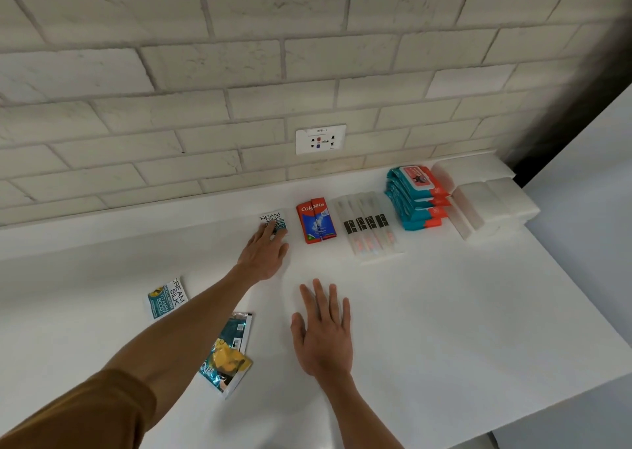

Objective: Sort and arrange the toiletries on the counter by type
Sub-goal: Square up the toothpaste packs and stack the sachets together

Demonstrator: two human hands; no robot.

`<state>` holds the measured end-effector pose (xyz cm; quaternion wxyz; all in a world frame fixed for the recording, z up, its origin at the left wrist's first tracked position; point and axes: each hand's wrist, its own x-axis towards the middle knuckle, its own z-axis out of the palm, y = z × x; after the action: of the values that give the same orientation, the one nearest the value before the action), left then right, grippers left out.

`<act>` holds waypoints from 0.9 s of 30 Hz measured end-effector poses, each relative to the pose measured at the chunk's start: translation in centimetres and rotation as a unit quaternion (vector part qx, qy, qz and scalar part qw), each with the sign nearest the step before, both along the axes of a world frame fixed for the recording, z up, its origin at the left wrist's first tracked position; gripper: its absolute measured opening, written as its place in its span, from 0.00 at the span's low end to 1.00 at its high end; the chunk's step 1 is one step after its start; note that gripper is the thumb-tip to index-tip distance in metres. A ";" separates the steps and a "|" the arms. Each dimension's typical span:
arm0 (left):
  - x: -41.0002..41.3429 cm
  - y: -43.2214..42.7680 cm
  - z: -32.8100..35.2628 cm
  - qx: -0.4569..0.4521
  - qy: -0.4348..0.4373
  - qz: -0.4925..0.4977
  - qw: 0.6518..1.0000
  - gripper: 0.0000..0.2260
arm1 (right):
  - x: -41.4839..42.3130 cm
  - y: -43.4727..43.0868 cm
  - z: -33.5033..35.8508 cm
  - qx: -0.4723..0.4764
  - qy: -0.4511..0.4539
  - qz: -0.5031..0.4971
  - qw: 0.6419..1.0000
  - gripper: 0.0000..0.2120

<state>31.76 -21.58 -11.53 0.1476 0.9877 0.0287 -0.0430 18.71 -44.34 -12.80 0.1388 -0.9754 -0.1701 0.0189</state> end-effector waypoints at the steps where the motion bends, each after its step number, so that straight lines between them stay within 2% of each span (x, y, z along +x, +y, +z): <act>1: 0.1 0.1 0.0 0.001 0.002 0.001 1.000 0.21 | 0.0 0.0 0.0 0.001 0.002 -0.001 1.000 0.29; 15: 1.1 1.0 -0.2 0.004 -0.008 -0.014 1.000 0.20 | 0.1 0.0 0.1 0.008 0.011 -0.002 1.000 0.29; 22: -0.3 0.1 2.7 -0.056 -0.058 0.008 0.997 0.19 | 0.0 -0.1 0.3 0.002 0.005 -0.002 1.000 0.29; 27: -4.4 0.5 4.9 -0.113 -0.046 0.040 0.992 0.16 | -0.1 -0.1 0.2 -0.008 0.014 0.000 1.000 0.29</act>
<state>27.41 -21.03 -6.63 0.2609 0.9637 0.0567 0.0055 18.62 -44.45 -12.61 0.1329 -0.9762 -0.1683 0.0338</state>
